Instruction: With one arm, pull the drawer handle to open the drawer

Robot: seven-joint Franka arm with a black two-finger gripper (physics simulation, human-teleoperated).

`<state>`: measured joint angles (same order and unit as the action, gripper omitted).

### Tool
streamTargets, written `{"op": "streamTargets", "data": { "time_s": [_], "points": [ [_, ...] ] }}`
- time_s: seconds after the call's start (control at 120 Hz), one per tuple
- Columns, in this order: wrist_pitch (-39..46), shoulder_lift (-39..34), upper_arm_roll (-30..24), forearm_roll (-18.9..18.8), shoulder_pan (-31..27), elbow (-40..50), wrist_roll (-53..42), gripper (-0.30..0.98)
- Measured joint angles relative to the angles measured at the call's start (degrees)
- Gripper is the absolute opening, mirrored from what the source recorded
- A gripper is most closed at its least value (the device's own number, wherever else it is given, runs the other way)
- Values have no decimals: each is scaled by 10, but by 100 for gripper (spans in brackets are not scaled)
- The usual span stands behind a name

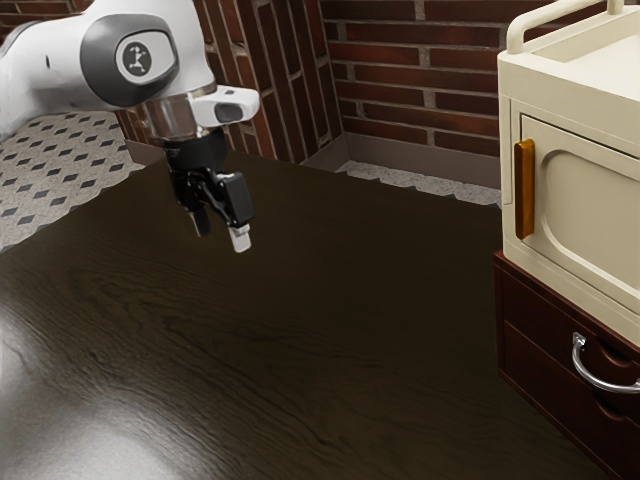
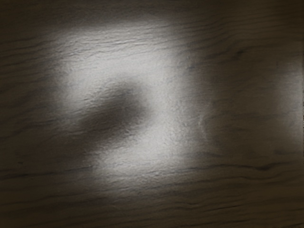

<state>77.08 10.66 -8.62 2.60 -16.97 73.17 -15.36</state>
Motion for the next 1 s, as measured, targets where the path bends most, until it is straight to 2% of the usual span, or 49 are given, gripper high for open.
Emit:
{"op": "streamTargets", "data": {
  "time_s": [0.333,0.483,0.608,0.675,0.733,0.808,0.9,0.95,1.0],
  "points": [
    [-2,-2,0,-13,-1,-10,3,69],
    [-19,-22,-2,-14,1,-84,11,69],
    [-29,-23,-56,-14,5,-99,-5,69],
    [-31,-20,-75,-8,38,-98,-49,69],
    [-26,-17,-81,-1,97,-97,-105,69],
    [-10,-14,-85,-7,164,-96,-172,68],
    [1,-18,-84,-17,206,-77,-241,68],
    [7,-37,-81,-22,217,-42,-273,68],
    [29,-91,-76,-25,226,38,-301,68]
  ]
}}
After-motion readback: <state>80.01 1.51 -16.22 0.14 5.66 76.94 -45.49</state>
